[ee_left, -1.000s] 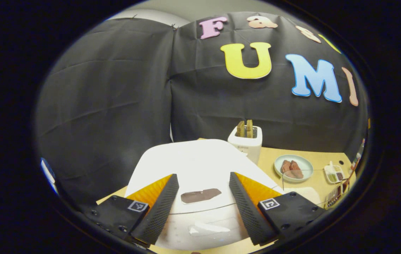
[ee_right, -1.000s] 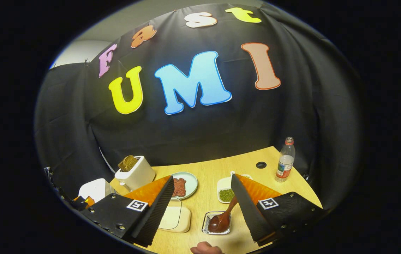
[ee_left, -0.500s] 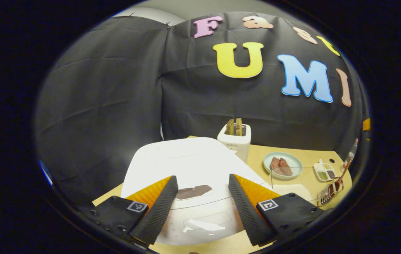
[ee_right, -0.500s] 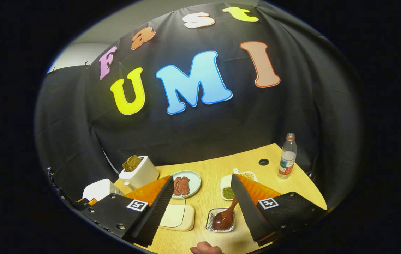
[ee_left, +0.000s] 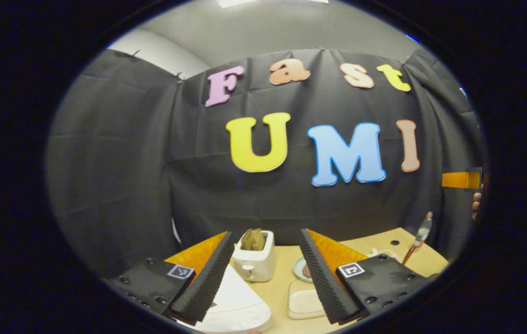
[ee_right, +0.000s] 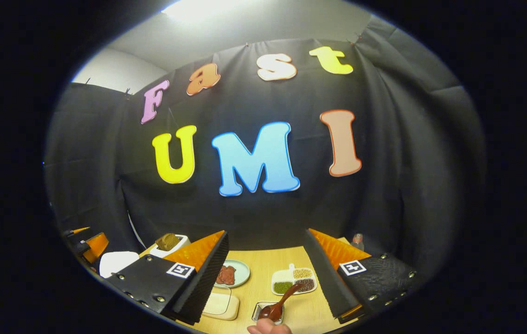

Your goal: Close the left gripper, press the button to open the rice cooker; take a wooden spoon from the chopstick holder with the right hand, scoop a spoonful of rice and pour it into the rice cooker, then put the wooden spoon back into the chopstick holder.

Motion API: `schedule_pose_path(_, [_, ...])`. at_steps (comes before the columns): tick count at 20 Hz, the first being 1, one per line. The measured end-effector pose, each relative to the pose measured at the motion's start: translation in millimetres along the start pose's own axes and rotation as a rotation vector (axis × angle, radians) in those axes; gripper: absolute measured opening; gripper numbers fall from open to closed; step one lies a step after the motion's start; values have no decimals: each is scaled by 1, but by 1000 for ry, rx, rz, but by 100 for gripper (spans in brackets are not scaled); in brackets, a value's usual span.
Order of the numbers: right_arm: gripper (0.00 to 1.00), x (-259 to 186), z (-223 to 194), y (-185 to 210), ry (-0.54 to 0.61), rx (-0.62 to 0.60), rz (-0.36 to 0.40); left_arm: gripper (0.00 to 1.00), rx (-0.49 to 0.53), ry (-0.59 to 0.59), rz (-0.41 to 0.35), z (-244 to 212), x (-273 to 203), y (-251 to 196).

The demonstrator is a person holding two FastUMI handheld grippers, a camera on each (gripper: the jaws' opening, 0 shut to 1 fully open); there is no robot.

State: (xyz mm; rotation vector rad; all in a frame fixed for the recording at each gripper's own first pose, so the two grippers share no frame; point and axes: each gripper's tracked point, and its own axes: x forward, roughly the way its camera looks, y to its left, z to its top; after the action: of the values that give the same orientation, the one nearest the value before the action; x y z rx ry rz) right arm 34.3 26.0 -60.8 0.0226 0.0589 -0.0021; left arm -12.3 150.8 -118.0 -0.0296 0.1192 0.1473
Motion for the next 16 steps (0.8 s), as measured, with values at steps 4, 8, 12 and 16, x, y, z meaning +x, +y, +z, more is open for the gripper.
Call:
schedule_pose_path(4, [98, -12, 40, 1, -29, 24, -20, 100, -58, -100, -83, 85, -2, -47])
schedule_pose_path(8, [98, -18, 62, 2, -56, 21, -28, 88, -88, -124, -101, 114, 2, -68])
schedule_pose_path(12, [98, -19, 63, 13, -52, 6, -28, 88, -97, -122, -115, 112, 0, -69])
schedule_pose_path(16, [98, -17, 63, 25, -45, 6, -29, 88, -108, -122, -103, 113, 0, -50])
